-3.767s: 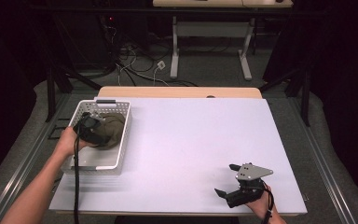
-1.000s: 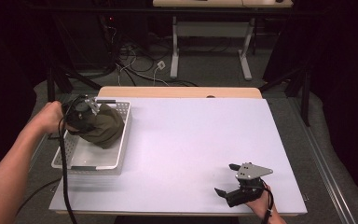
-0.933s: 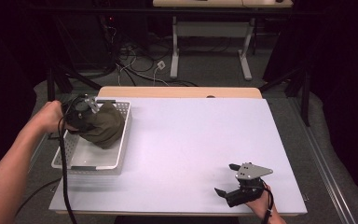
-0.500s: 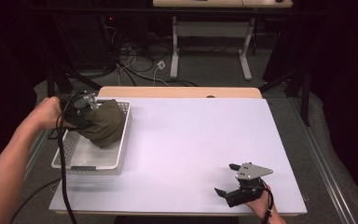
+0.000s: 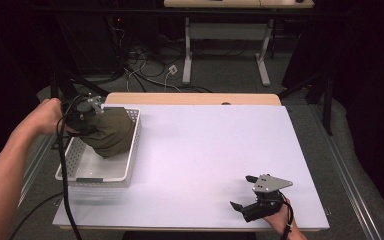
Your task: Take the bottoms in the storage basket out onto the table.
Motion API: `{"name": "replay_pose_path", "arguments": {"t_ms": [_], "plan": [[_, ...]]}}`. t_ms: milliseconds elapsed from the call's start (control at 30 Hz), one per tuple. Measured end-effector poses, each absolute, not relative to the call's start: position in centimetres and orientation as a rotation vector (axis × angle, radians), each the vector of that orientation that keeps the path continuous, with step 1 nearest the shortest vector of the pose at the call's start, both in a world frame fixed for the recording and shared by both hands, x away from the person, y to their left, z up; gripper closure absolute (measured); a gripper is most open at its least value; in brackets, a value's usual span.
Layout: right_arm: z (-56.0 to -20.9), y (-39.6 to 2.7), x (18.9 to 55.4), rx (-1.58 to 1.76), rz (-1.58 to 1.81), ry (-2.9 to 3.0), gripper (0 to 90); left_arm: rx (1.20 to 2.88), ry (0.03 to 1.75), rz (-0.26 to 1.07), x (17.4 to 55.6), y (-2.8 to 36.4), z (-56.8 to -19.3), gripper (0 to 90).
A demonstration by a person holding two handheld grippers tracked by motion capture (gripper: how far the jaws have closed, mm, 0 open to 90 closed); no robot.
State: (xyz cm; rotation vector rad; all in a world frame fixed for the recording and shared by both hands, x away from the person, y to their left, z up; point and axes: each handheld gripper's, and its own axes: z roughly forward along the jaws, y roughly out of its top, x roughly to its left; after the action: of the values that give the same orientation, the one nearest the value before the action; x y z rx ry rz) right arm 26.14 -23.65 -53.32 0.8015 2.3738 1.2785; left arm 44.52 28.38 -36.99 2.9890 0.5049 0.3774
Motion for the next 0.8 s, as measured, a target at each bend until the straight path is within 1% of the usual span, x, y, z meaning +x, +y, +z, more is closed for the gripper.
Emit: {"name": "replay_pose_path", "arguments": {"t_ms": [800], "plan": [[-53.3,-23.6,26.2,0.8,1.276,2.375,1.0,2.988,0.481,0.429,43.7,28.4,-34.1,73.1]]}}
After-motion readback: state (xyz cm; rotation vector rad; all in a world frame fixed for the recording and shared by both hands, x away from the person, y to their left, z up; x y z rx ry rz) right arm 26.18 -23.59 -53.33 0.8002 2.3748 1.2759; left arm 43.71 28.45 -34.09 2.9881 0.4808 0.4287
